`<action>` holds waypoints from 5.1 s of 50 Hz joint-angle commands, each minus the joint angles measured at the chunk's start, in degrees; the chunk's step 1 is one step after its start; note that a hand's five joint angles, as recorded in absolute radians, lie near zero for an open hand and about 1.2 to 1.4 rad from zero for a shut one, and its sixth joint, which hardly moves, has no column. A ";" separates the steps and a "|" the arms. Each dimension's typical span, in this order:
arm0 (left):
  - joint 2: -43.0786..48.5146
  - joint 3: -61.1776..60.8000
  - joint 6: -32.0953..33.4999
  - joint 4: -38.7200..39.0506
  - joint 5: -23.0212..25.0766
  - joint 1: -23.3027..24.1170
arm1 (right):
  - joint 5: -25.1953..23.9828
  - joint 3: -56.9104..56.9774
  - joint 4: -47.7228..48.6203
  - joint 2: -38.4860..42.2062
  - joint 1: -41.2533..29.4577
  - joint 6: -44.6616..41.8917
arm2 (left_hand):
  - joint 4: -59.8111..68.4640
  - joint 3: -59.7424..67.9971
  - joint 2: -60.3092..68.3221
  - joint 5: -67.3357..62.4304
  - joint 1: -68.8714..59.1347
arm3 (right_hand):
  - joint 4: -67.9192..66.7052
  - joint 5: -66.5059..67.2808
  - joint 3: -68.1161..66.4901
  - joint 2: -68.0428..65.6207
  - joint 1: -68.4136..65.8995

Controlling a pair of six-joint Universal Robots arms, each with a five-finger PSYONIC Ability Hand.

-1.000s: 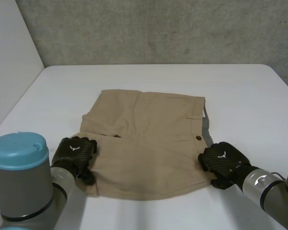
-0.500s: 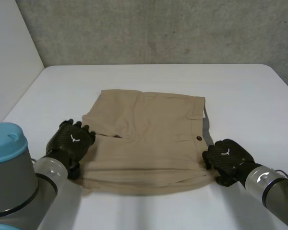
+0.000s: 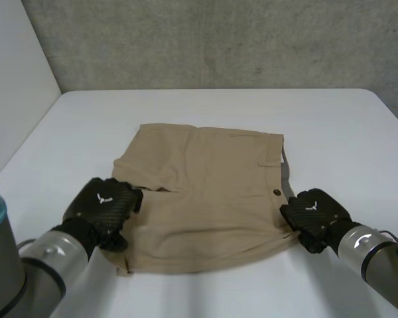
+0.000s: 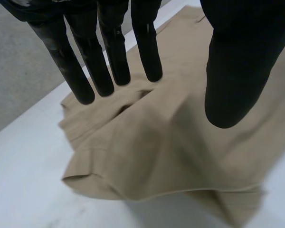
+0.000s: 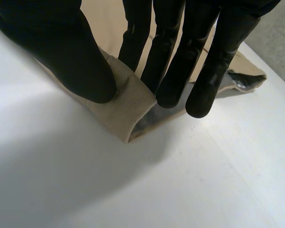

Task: Fold the shorts.

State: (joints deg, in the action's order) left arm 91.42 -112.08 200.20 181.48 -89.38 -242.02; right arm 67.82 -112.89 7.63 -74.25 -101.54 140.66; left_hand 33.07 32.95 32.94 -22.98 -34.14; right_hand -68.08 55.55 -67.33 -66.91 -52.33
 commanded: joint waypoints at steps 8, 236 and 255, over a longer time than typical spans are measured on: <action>-3.45 -3.75 -5.79 -10.44 0.78 5.50 | 12.42 8.12 -0.77 1.74 -5.86 18.77 | 11.96 12.09 12.10 -12.06 -10.90 | -11.92 14.45 -12.67 -13.09 -27.67; 31.71 38.25 -9.31 -14.93 -0.98 0.23 | 11.90 22.18 -5.69 3.67 -3.57 4.53 | 9.29 9.41 9.43 -9.39 -8.22 | -11.92 14.45 -12.67 -13.09 -27.67; 35.40 39.83 -5.27 -11.41 -1.50 0.32 | 11.81 21.83 -5.69 3.67 -3.93 4.45 | 8.09 8.21 8.23 -8.19 -7.02 | -11.92 14.45 -12.67 -13.09 -27.67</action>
State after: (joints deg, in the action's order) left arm 125.52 -72.63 192.17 170.09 -90.68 -241.87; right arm 79.63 -91.06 1.98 -70.58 -105.37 145.14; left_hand 37.20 37.27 37.00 -27.03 -37.61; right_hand -68.30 57.53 -67.73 -66.91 -55.26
